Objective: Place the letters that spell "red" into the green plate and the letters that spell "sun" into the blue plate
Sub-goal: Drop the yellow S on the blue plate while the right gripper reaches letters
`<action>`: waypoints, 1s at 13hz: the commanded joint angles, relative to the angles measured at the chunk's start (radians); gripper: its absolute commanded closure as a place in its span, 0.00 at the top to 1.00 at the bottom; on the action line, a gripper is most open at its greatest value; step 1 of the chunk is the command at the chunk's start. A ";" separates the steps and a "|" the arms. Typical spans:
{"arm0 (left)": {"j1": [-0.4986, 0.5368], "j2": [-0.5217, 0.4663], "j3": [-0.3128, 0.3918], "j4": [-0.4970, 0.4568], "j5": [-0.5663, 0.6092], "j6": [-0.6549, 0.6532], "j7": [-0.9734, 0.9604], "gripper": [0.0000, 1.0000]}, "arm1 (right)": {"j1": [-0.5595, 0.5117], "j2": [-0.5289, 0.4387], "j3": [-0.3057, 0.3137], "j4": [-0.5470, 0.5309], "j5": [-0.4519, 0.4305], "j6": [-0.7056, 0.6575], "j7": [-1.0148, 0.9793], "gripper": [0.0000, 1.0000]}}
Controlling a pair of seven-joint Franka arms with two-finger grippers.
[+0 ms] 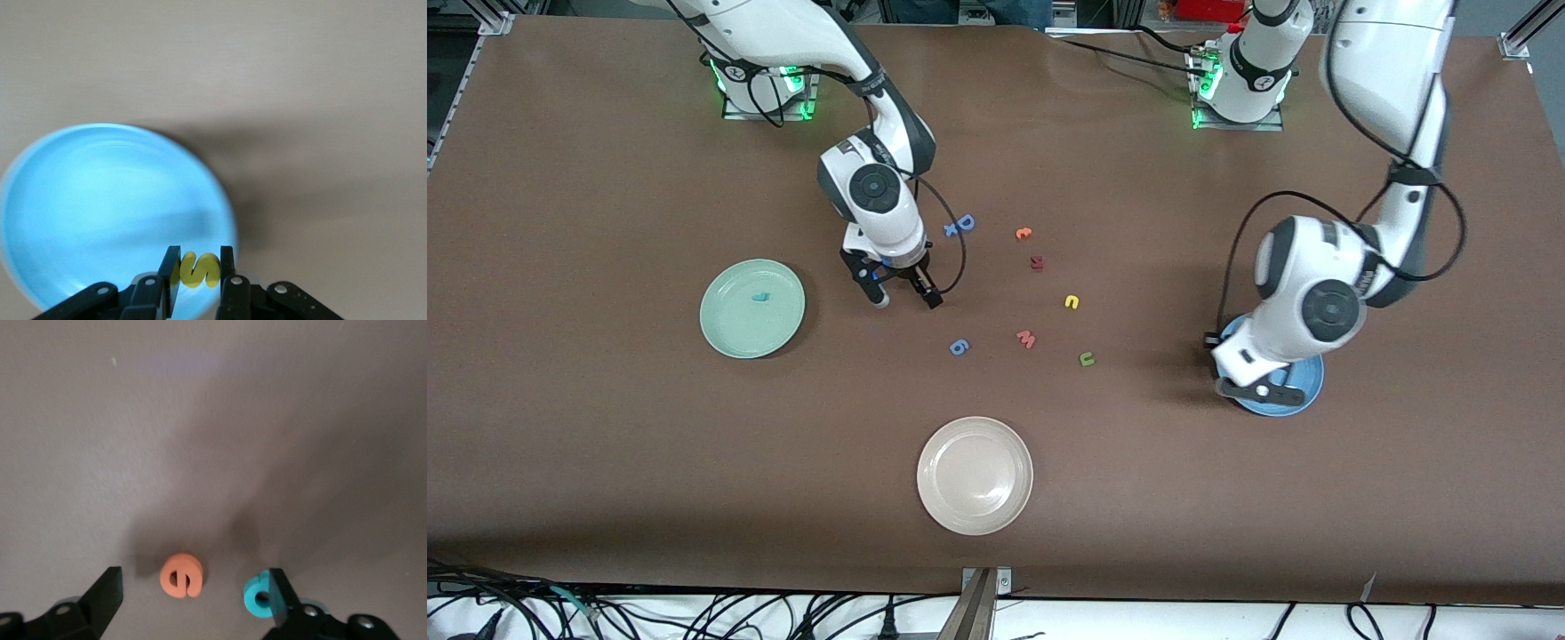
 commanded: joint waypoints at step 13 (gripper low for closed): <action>0.097 0.006 -0.023 0.025 -0.013 -0.013 0.141 1.00 | 0.018 0.001 -0.026 0.047 0.001 -0.070 -0.052 0.77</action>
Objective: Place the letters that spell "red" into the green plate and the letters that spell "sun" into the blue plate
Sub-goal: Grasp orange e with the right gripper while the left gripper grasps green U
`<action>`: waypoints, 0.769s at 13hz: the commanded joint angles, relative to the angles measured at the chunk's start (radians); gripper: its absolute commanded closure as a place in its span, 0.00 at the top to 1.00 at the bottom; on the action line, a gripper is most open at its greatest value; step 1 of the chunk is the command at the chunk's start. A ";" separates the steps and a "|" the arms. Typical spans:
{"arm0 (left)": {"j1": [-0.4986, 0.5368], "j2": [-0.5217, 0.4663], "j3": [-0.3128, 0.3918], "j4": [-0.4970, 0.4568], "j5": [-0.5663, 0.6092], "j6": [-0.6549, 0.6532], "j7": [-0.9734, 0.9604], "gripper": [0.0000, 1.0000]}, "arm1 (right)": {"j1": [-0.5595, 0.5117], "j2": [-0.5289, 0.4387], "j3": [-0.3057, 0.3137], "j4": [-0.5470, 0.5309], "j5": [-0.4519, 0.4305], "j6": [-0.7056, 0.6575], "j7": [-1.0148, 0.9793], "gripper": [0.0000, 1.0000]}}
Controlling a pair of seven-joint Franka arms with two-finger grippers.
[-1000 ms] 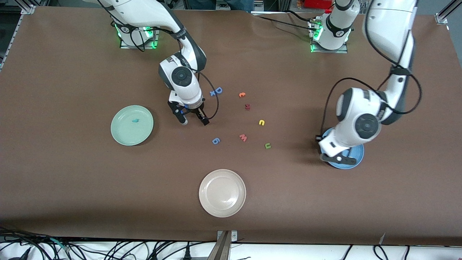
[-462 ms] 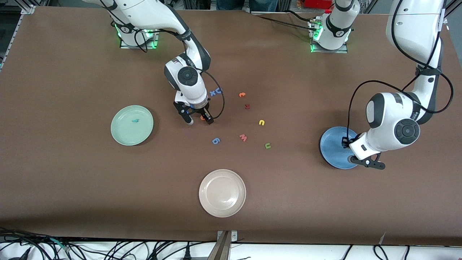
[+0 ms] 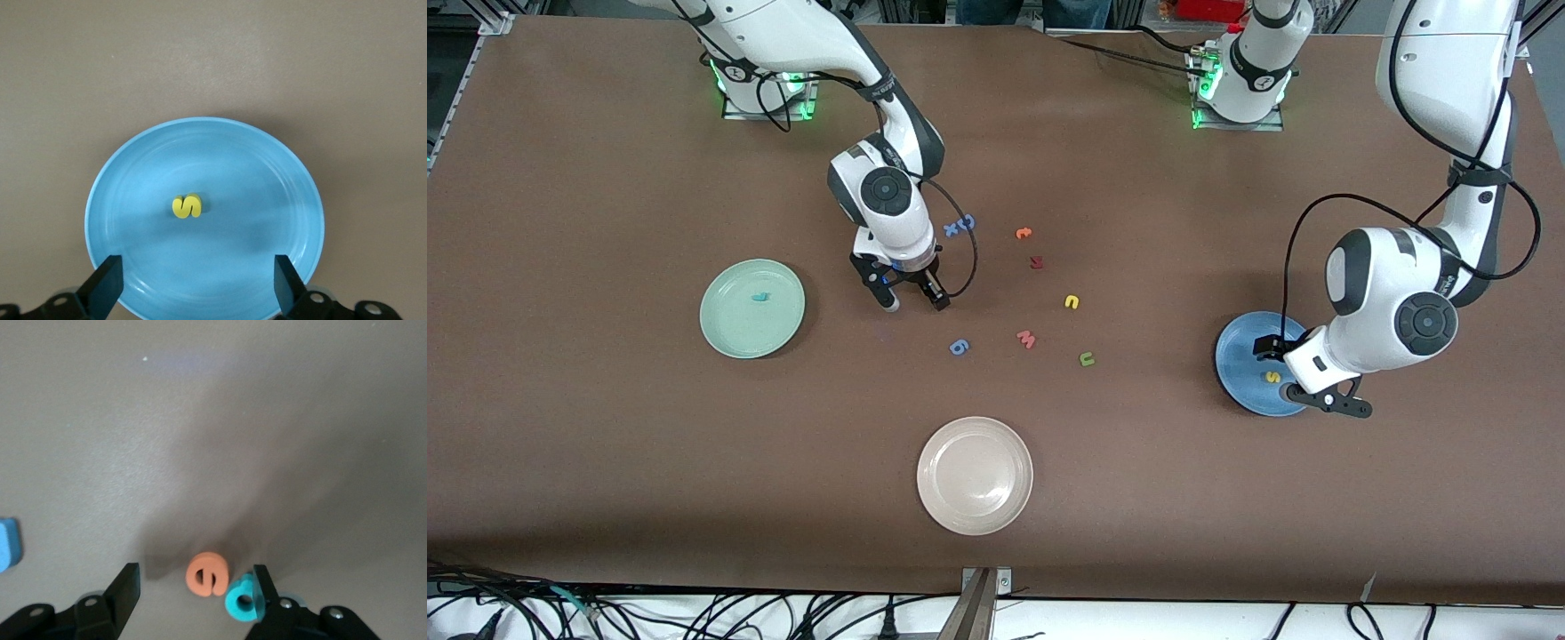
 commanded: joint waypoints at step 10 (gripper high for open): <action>-0.298 0.057 -0.007 0.020 -0.121 0.132 -0.533 1.00 | 0.013 0.016 -0.005 0.003 -0.001 -0.035 -0.056 0.43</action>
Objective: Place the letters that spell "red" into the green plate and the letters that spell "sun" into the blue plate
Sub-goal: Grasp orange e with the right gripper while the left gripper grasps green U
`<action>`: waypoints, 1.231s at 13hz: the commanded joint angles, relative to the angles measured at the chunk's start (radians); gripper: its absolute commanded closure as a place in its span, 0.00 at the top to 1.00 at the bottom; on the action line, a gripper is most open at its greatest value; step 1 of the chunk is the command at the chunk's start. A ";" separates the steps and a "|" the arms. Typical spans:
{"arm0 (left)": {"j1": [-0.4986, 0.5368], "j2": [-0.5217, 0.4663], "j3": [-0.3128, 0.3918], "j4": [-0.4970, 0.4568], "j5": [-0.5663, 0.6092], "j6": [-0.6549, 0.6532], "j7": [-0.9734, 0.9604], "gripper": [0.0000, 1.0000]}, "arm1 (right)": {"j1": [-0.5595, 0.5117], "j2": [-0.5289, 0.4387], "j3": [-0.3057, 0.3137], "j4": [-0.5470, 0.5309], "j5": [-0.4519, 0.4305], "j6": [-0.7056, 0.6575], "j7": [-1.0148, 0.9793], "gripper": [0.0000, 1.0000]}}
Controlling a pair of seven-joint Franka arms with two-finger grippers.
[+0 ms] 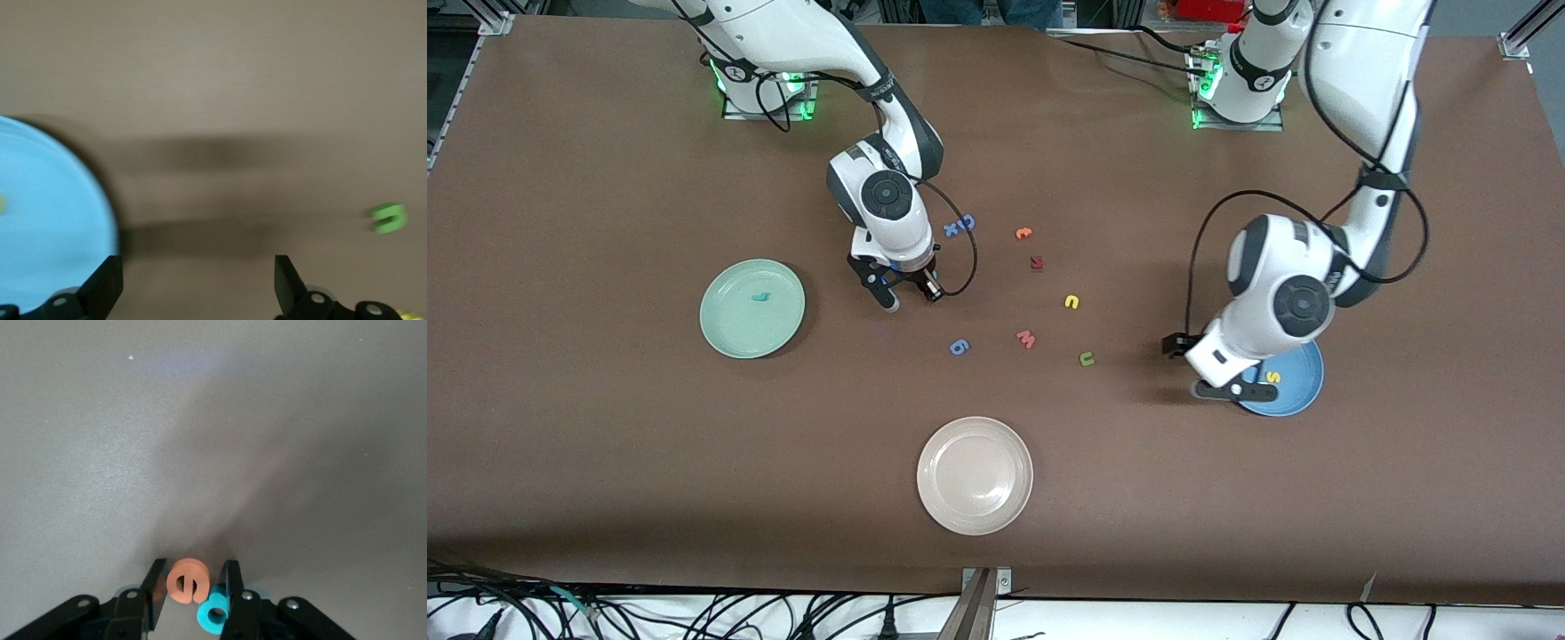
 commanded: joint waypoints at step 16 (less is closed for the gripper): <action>-0.200 0.254 0.010 0.227 -0.035 0.094 -0.437 0.66 | 0.018 0.009 -0.002 0.016 -0.004 -0.012 -0.047 0.10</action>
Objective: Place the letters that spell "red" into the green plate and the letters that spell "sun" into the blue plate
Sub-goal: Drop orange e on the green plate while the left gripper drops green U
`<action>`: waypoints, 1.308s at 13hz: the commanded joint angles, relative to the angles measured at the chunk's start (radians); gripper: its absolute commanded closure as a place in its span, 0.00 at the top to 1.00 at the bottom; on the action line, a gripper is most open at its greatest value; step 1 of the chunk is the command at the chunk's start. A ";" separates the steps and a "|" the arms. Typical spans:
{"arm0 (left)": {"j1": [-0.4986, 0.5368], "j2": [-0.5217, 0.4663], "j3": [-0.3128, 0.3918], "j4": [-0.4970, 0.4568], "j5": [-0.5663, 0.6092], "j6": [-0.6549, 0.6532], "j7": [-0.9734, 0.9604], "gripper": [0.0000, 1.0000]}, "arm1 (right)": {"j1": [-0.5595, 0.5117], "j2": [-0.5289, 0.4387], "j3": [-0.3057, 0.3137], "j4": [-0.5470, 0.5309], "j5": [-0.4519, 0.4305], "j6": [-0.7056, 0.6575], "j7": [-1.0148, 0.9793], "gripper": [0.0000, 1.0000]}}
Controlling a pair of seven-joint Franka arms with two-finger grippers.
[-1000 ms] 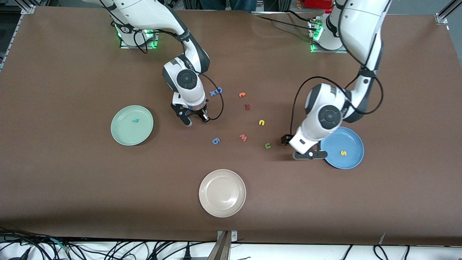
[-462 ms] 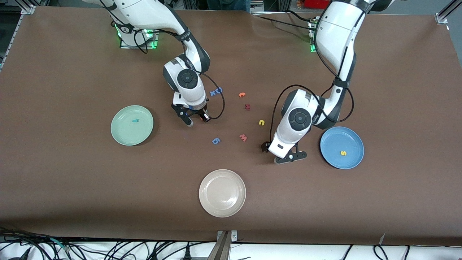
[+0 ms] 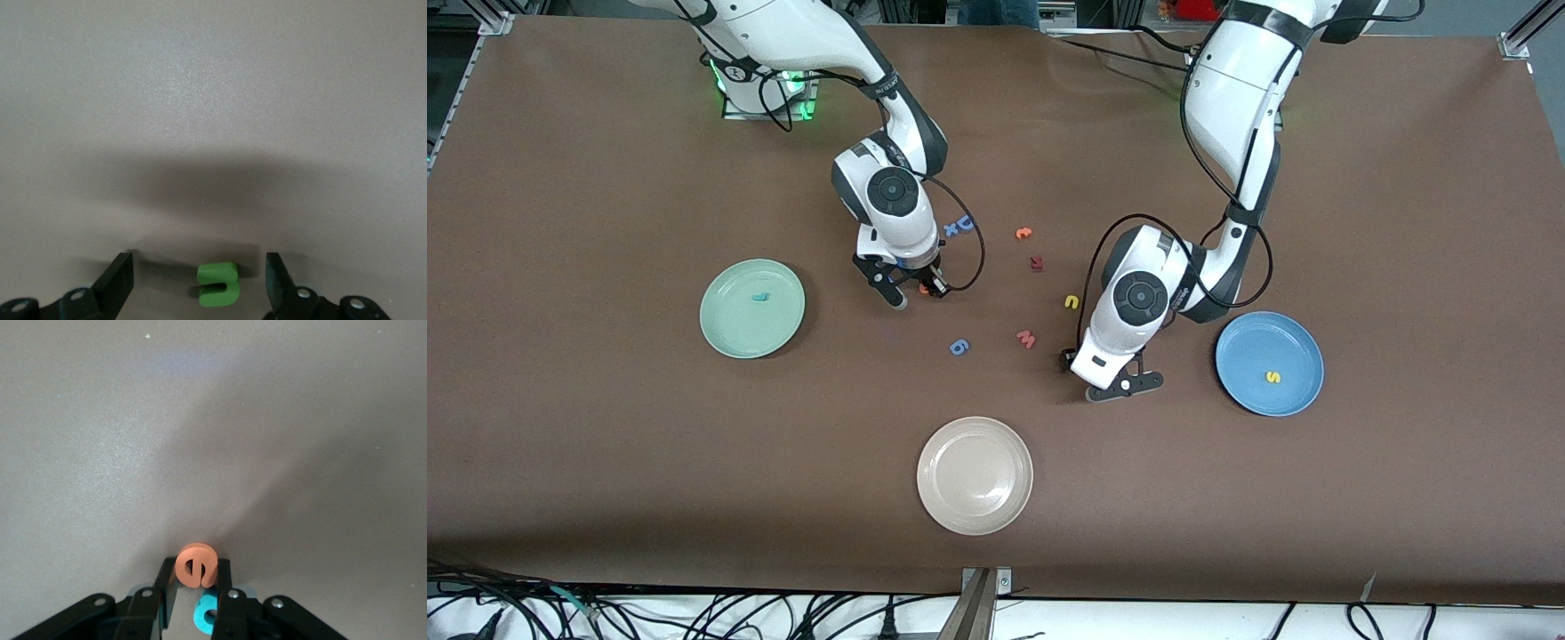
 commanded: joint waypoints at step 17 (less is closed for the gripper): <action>0.159 -0.013 0.020 0.195 -0.014 -0.357 0.312 0.15 | -0.014 -0.174 -0.417 -0.073 -0.004 -0.433 -0.727 0.09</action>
